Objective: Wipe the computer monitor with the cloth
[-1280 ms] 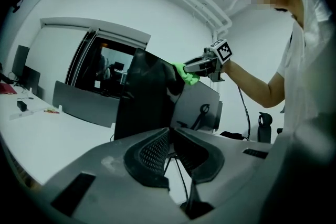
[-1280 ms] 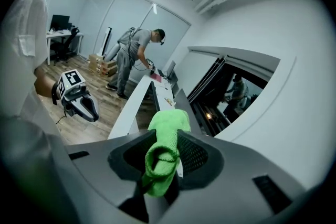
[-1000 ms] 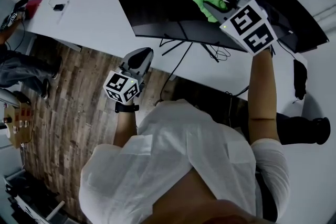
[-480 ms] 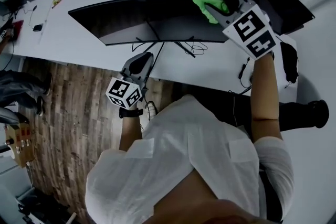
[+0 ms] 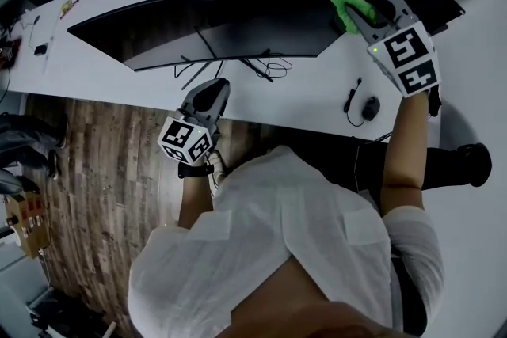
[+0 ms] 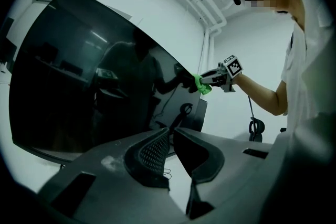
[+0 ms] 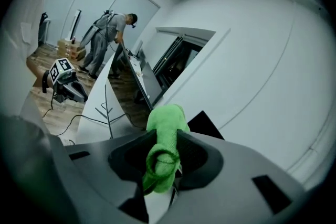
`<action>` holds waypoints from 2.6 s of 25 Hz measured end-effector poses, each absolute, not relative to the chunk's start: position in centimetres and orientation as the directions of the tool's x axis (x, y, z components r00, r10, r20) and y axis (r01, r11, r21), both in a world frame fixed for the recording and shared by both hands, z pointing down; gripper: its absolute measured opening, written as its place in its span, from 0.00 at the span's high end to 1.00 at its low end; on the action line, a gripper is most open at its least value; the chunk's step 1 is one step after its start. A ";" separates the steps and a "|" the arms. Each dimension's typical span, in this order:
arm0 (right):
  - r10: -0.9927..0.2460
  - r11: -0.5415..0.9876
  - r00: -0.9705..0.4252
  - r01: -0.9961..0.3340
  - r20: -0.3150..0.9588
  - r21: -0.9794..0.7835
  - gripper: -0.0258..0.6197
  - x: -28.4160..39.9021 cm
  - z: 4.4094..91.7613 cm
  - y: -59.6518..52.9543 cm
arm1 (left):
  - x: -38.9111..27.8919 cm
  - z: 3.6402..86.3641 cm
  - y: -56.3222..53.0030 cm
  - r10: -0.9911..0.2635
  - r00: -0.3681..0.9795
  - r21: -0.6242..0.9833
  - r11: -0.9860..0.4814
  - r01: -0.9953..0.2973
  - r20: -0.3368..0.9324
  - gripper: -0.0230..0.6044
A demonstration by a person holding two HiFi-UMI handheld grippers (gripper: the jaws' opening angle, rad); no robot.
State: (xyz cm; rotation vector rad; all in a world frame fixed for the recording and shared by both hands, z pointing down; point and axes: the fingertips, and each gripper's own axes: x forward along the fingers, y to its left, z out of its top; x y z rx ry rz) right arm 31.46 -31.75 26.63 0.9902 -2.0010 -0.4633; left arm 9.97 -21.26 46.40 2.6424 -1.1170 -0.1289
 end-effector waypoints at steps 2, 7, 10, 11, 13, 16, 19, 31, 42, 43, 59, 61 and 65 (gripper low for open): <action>-0.798 0.600 -0.313 -0.494 0.515 0.629 0.52 33.4 26.7 -31.9 | 10.7 46.6 -21.1 -0.711 0.702 0.282 -0.668 -0.688 0.028 0.91; -0.831 0.550 -0.271 -0.533 0.486 0.643 0.52 36.6 26.5 -31.9 | 11.6 47.0 -20.4 -0.713 0.700 0.284 -0.663 -0.693 0.043 0.91; -0.847 0.516 -0.245 -0.585 0.471 0.625 0.53 38.7 27.2 -31.9 | 12.0 47.1 -20.0 -0.715 0.698 0.283 -0.661 -0.695 0.047 0.91; -0.849 0.513 -0.263 -0.620 0.459 0.593 0.53 39.2 27.5 -31.9 | 12.0 47.1 -19.9 -0.715 0.698 0.282 -0.660 -0.696 0.048 0.91; -0.847 0.517 -0.342 -0.707 0.406 0.483 0.53 39.6 28.0 -31.8 | 12.1 47.1 -19.7 -0.715 0.697 0.281 -0.660 -0.697 0.052 0.91; -0.843 0.528 -0.465 -0.812 0.271 0.249 0.53 39.8 28.3 -31.9 | 12.2 47.0 -19.5 -0.716 0.696 0.276 -0.659 -0.699 0.053 0.91; -0.835 0.540 -0.540 -0.841 0.108 -0.031 0.53 40.2 29.1 -31.8 | 12.5 46.9 -19.2 -0.715 0.697 0.275 -0.660 -0.699 0.054 0.91; -0.794 0.577 -0.561 -0.817 0.233 -0.002 0.53 39.7 38.7 -31.7 | 12.5 47.5 -18.6 -0.731 0.678 0.276 -0.639 -0.718 0.071 0.91; -0.698 0.619 -0.432 -0.765 0.570 0.178 0.55 39.1 51.1 -32.2 | 12.5 48.2 -18.0 -0.748 0.659 0.283 -0.615 -0.736 0.087 0.91; -0.688 0.618 -0.421 -0.766 0.591 0.174 0.56 39.1 52.3 -32.3 | 12.3 48.3 -17.9 -0.751 0.654 0.284 -0.610 -0.739 0.088 0.91; -0.519 0.522 -0.401 -0.848 0.755 -0.092 0.56 35.6 63.9 -30.8 | 8.9 49.0 -16.8 -0.794 0.599 0.299 -0.549 -0.780 0.105 0.91; -0.506 0.531 -0.425 -0.839 0.750 -0.117 0.56 33.8 63.8 -31.0 | 8.0 48.9 -16.5 -0.802 0.588 0.299 -0.538 -0.788 0.106 0.91; -0.488 0.551 -0.477 -0.818 0.731 -0.166 0.56 29.8 63.0 -31.6 | 5.6 48.7 -15.6 -0.829 0.548 0.299 -0.499 -0.814 0.109 0.91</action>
